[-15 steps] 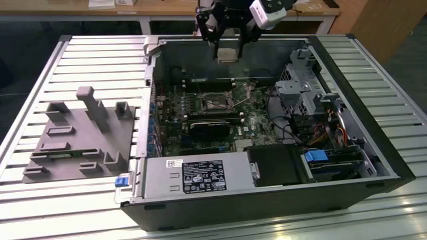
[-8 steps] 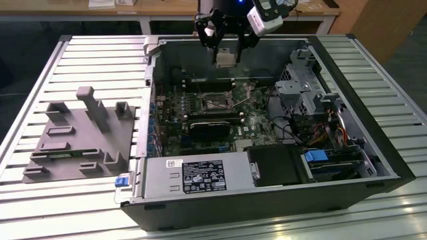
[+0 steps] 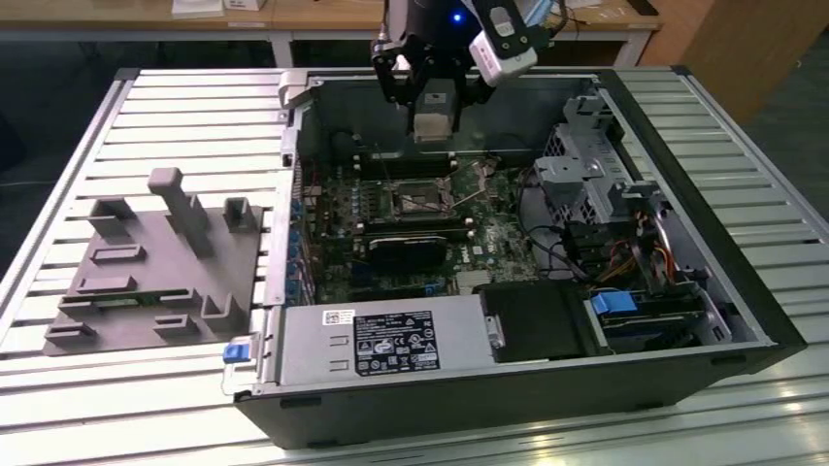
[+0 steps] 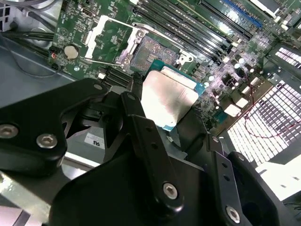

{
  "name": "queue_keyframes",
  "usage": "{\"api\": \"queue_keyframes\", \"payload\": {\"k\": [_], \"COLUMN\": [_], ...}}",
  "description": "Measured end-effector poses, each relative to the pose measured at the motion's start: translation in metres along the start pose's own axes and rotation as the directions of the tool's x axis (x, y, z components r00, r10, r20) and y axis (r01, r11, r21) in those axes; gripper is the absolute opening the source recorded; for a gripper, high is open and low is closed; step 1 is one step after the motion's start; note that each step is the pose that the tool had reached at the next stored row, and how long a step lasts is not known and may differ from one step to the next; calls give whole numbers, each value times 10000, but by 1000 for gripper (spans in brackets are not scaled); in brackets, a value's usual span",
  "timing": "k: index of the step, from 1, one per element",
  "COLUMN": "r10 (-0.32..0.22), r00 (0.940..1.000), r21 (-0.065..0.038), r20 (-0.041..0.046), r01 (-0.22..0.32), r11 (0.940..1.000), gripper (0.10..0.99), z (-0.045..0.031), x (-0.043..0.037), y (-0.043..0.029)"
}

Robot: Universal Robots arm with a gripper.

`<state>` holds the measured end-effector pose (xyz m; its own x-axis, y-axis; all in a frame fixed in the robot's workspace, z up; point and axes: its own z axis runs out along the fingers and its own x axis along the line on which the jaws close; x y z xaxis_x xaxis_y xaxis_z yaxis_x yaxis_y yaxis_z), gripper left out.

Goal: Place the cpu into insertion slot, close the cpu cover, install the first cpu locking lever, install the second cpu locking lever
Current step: 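Place the cpu into insertion slot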

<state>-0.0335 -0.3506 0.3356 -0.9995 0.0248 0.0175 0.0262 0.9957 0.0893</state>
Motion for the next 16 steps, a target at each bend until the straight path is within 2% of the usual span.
{"api": "queue_keyframes", "payload": {"k": [16], "r10": [4], "r00": [10000], "r21": [-1], "r20": [26], "r01": [-4], "r11": [10000], "gripper": [541], "z": [291], "x": [31], "y": [-27]}}
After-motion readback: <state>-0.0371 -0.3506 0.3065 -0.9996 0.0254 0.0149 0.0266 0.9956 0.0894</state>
